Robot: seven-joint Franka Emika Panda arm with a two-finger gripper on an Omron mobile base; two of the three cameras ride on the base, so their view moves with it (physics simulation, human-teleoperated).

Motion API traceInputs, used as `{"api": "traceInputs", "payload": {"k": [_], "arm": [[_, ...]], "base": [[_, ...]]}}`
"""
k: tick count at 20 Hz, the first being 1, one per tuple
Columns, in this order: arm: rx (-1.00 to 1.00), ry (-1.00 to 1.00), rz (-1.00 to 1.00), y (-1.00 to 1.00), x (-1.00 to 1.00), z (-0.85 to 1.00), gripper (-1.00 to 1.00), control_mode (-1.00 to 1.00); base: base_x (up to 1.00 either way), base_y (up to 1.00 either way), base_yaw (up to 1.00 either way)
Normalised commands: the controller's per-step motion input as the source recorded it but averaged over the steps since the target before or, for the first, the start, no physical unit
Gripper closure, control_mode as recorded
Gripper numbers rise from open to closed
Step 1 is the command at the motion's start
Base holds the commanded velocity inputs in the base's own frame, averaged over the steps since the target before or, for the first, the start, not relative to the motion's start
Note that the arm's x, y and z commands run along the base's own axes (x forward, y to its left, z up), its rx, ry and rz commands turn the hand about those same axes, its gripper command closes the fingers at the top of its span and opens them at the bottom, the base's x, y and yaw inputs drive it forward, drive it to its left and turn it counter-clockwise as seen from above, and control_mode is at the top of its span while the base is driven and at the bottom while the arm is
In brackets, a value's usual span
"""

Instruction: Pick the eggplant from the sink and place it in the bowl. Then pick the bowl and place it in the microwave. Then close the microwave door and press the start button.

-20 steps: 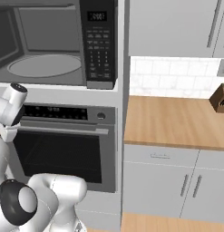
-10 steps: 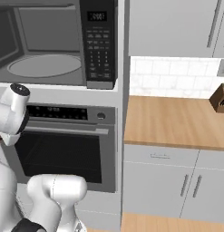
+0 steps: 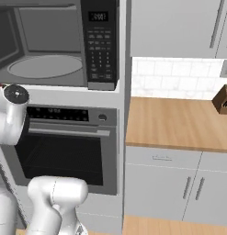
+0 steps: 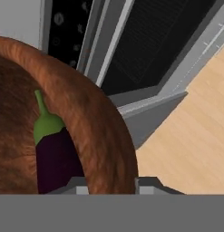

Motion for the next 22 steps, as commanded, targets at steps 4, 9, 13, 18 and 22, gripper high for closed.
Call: {"api": "traceInputs", "payload": {"k": [4, 9, 13, 18, 22], "arm": [[0.00, 0.00, -0.33, -0.46, 0.02, 1.00, 1.00, -1.00], [0.00, 0.00, -0.29, -0.27, 0.19, 0.93, 1.00, -1.00], [0.00, 0.00, -0.25, 0.00, 0.58, 0.59, 1.00, -1.00], [0.00, 0.03, -0.09, 0.09, 0.56, 0.11, 1.00, -1.00], [0.00, 0.09, -0.01, 0.00, 0.51, -0.04, 1.00, -1.00]], "base": [[0.00, 0.00, 0.00], [0.00, 0.00, 0.00], [0.00, 0.00, 0.00], [0.00, 0.00, 0.00], [0.00, 0.00, 0.00]]}}
